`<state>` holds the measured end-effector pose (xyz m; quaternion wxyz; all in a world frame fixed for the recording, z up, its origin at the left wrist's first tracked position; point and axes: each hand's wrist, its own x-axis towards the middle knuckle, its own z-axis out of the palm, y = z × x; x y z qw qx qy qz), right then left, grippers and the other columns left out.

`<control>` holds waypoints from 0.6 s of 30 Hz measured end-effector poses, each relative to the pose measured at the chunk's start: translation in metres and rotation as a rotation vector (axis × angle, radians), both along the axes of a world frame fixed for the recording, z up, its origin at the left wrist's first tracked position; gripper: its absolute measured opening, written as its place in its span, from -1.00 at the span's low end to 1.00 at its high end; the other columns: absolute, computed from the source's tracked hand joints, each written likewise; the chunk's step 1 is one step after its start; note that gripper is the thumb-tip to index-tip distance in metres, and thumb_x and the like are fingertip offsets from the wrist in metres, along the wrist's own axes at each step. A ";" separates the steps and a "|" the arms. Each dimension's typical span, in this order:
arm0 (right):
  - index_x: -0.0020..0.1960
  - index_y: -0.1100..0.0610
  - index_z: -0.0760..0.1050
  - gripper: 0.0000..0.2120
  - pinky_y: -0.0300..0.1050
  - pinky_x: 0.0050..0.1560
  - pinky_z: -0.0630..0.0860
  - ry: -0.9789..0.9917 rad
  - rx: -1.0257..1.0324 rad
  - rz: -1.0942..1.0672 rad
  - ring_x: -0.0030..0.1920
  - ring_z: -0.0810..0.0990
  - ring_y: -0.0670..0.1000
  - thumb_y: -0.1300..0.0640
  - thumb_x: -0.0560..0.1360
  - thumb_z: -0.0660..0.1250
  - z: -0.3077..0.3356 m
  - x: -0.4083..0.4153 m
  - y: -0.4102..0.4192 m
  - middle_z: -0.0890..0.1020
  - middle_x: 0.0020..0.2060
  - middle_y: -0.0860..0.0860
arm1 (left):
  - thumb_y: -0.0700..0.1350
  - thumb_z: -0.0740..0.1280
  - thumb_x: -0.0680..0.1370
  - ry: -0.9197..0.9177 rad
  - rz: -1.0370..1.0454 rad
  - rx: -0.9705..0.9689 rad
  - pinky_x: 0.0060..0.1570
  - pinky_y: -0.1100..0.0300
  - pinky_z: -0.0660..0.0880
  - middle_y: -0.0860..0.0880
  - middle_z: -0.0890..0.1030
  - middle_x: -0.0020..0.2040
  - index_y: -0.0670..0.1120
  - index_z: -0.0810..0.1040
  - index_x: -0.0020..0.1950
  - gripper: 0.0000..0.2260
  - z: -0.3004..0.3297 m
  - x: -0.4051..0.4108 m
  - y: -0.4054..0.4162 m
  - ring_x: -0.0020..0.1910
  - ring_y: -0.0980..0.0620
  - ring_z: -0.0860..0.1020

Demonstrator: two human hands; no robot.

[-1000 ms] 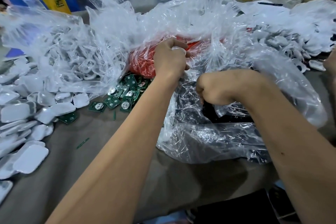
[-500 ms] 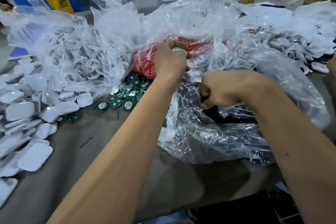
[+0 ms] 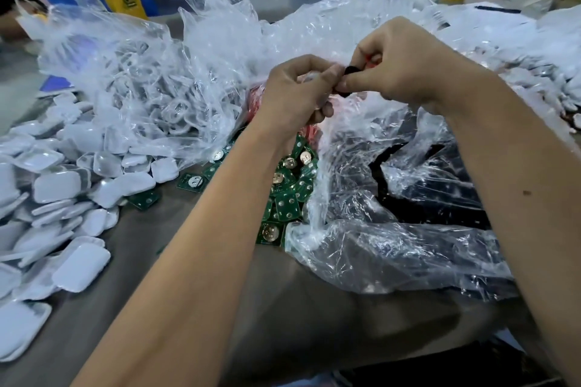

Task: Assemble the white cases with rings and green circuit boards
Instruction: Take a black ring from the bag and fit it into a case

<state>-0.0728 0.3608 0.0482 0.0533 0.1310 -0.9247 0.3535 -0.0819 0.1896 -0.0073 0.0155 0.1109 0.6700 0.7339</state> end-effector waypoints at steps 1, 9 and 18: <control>-0.18 0.31 0.65 -0.77 -0.36 -0.51 0.24 -0.003 -0.002 0.014 -0.55 0.29 -0.15 0.16 0.45 0.61 -0.002 -0.004 -0.003 0.42 -0.48 0.05 | -0.17 0.43 0.60 -0.015 0.013 0.004 -0.55 0.30 0.32 -0.01 0.58 -0.41 -0.15 0.59 -0.13 -0.87 -0.001 -0.001 -0.002 -0.51 0.07 0.45; 0.00 0.32 0.69 -0.76 -0.18 -0.37 0.36 -0.110 -0.236 0.041 -0.31 0.39 0.04 0.12 0.55 0.51 -0.018 -0.026 -0.007 0.52 -0.30 0.15 | -0.19 0.41 0.62 -0.078 0.193 0.036 -0.57 0.30 0.32 -0.10 0.63 -0.32 -0.19 0.56 -0.12 -0.86 -0.009 -0.012 -0.012 -0.53 0.09 0.42; 0.03 0.09 0.69 -0.85 -0.33 -0.39 0.31 0.029 0.173 -0.033 -0.39 0.46 -0.19 0.02 0.62 0.43 -0.018 -0.063 -0.014 0.56 -0.34 -0.11 | -0.18 0.41 0.62 -0.025 0.286 -0.070 -0.56 0.32 0.37 0.05 0.65 -0.41 -0.17 0.59 -0.13 -0.86 -0.015 -0.010 -0.009 -0.59 0.14 0.46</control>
